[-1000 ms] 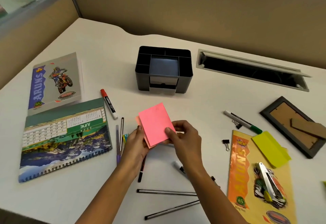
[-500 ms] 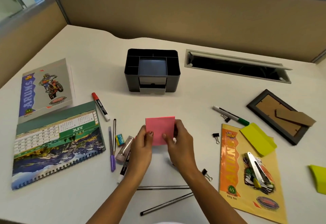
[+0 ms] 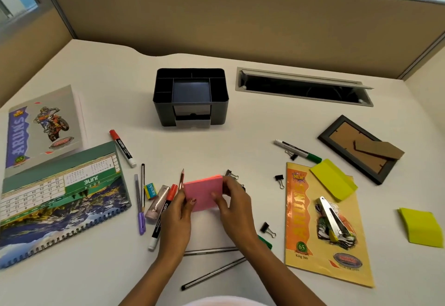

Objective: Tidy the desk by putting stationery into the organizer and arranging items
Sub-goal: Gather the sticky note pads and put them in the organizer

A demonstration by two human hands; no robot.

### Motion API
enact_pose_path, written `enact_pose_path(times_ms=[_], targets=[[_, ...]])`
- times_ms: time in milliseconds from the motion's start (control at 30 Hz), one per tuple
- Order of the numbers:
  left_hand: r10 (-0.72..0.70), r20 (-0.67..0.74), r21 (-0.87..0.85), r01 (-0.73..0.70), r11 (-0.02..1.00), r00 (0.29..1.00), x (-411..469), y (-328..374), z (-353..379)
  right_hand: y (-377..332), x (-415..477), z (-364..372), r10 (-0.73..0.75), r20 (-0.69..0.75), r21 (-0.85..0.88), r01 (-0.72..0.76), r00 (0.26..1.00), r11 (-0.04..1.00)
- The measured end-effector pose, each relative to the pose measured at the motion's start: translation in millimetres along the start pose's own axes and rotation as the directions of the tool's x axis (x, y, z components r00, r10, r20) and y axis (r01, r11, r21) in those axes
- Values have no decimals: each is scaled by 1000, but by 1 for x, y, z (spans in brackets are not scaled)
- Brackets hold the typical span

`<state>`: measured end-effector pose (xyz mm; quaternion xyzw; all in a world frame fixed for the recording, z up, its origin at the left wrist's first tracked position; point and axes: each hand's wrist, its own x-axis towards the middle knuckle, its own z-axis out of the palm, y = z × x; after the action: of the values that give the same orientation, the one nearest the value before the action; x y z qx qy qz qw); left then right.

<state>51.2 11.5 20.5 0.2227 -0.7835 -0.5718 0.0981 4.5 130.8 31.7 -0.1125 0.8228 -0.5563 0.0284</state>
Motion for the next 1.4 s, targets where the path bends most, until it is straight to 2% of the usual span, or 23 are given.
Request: enact_pose_path(times_ms=[100, 200, 267, 333, 400, 500, 600, 733, 967, 1067, 1100, 1133, 1200, 1233, 1300, 1400], targets=[[-13, 40, -38, 15, 999, 999, 7, 9, -2, 0, 14, -28, -27, -169, 5, 28, 985, 1000], [-63, 125, -54, 70, 996, 990, 13, 19, -1, 15, 30, -71, -31, -391, -110, -13, 920, 994], [-115, 179, -65, 129, 990, 977, 16, 21, 2, 33, 36, -104, -4, -510, -225, -129, 860, 966], [-175, 224, -121, 206, 971, 959, 17, 21, 6, 55, 38, -138, 52, -587, -344, -307, 808, 887], [-221, 268, -195, 277, 941, 938, 18, 20, 10, 75, 37, -169, 113, -604, -431, -442, 789, 787], [-247, 316, -259, 333, 907, 916, 15, 20, 15, 93, 33, -202, 216, -577, -479, -540, 788, 693], [-254, 330, -281, 351, 893, 909, 10, 22, 18, 100, 32, -217, 301, -542, -474, -582, 784, 661], [-264, 338, -302, 370, 878, 903, 8, 24, 22, 103, 34, -223, 305, -524, -475, -570, 795, 670], [-259, 349, -285, 365, 886, 901, 7, 32, 23, 96, 45, -241, 553, -486, -438, -736, 677, 516], [-262, 320, -266, 352, 897, 910, 6, 33, 25, 84, 43, -242, 469, -597, -476, -758, 651, 445], [-264, 311, -263, 349, 899, 913, 5, 33, 26, 81, 42, -241, 400, -634, -484, -743, 662, 463], [-266, 304, -259, 348, 901, 915, 4, 33, 27, 77, 41, -239, 335, -653, -466, -709, 680, 529], [-268, 303, -259, 349, 901, 915, 3, 33, 29, 62, 37, -227, 276, -666, -337, -610, 693, 718], [-265, 304, -262, 348, 900, 915, 3, 33, 29, 52, 33, -217, 291, -666, -243, -569, 687, 786], [-257, 305, -276, 343, 898, 917, 2, 34, 30, 36, 24, -193, 374, -621, -50, -510, 689, 858], [-243, 304, -306, 336, 891, 921, 0, 36, 34, 16, 9, -152, 496, -394, 249, -430, 774, 868]])
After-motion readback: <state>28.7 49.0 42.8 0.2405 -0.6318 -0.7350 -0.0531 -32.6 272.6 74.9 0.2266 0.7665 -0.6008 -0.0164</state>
